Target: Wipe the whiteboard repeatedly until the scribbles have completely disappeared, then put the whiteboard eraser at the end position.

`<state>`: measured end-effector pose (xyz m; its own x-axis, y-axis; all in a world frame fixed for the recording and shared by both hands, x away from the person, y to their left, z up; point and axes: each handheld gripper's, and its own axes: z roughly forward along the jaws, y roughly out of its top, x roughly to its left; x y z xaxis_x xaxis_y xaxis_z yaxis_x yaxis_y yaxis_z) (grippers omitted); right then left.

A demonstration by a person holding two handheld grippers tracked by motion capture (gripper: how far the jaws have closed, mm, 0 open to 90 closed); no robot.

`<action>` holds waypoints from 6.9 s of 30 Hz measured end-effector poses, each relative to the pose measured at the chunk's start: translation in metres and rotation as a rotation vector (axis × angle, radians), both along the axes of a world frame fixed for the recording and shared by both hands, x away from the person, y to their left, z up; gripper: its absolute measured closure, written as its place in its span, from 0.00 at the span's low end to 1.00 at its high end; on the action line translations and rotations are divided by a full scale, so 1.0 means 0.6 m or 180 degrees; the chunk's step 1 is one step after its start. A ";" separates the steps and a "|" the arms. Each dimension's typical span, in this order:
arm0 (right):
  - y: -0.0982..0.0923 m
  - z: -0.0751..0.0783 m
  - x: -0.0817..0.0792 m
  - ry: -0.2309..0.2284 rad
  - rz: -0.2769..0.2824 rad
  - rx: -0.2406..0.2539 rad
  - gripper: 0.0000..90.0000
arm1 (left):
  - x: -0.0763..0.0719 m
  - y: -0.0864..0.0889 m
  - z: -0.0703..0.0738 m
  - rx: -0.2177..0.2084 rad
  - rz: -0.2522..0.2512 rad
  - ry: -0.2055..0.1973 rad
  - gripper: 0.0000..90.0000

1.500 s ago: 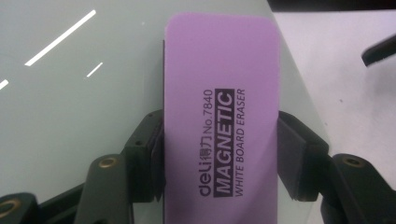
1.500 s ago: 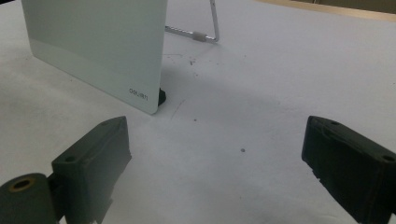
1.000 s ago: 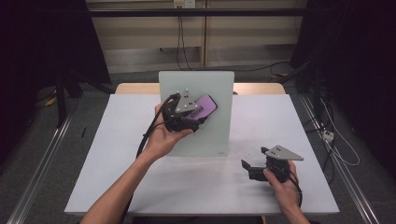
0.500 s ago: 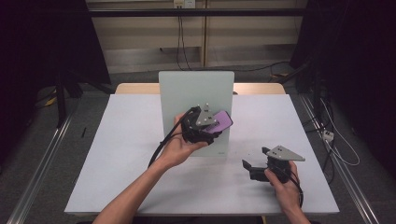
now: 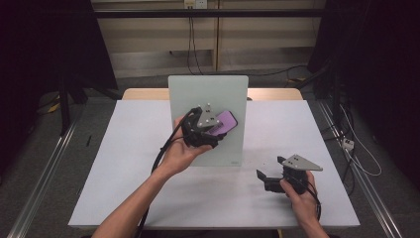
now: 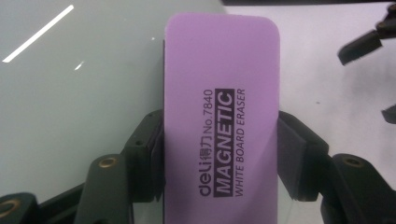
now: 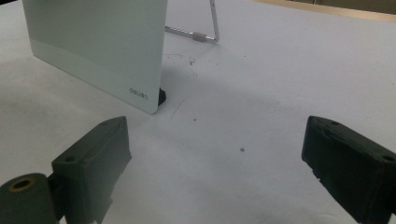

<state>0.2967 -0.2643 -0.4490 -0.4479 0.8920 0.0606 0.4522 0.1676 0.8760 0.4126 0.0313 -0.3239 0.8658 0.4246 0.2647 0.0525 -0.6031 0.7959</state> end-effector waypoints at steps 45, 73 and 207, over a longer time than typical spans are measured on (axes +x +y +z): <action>0.001 0.000 0.001 -0.0007 0.0002 0.0003 0.09 | -0.018 0.042 -0.036 0.0204 0.0061 0.0054 0.46; 0.002 0.000 0.001 -0.0005 0.0004 0.0007 0.09 | -0.025 0.073 -0.062 0.0270 0.0065 0.0057 0.46; 0.006 0.002 -0.001 -0.0018 0.0074 0.0024 0.09 | -0.071 0.067 -0.121 0.0631 -0.0406 0.1386 0.45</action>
